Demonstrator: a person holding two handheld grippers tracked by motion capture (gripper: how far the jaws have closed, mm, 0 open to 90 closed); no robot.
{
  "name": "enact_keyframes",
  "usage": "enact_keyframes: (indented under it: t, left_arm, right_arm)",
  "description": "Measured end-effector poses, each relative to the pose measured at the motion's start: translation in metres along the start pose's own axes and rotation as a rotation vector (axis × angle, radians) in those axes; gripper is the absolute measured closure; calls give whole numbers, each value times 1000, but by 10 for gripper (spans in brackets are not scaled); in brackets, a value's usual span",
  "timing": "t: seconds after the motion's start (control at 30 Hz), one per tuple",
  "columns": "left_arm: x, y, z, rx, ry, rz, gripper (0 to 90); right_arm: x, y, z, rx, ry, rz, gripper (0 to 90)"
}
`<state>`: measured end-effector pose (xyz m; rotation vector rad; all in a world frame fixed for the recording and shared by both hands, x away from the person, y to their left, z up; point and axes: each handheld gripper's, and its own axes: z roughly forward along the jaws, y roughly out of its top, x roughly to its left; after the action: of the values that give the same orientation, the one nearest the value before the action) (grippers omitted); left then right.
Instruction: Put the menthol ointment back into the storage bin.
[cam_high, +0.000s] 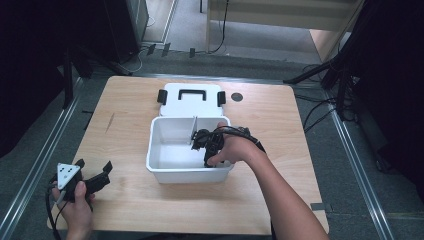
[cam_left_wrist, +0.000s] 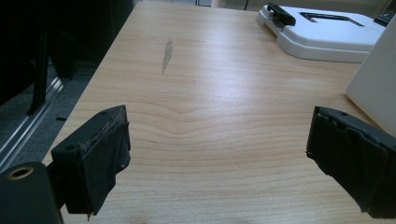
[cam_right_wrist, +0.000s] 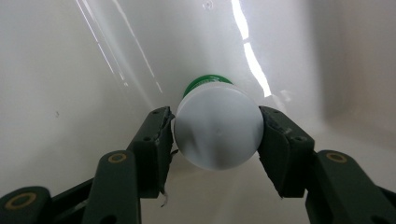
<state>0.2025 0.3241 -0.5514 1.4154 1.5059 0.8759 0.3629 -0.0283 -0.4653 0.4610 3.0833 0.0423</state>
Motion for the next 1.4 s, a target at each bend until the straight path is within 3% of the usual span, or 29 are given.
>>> enact_keyframes:
  t: [0.27,0.53,0.63,1.0,1.2,1.4]
  left_arm:
    - [2,0,0,1,-7,-17,67]
    - [1,0,0,0,-4,-15,67]
    - [1,0,1,1,-1,-14,67]
    - [1,0,1,2,-1,-9,67]
    - [1,0,1,7,-1,-8,67]
    - [1,0,1,7,0,-9,68]
  right_arm:
    - [0,0,-1,-5,2,11,441]
    - [-2,-2,-9,-51,21,42,388]
    - [-2,-3,-19,-70,21,48,368]
    - [-3,-21,-73,-133,-58,60,362]
    - [-5,-39,-96,-171,-79,72,361]
    - [-15,-63,-110,-191,-102,123,361]
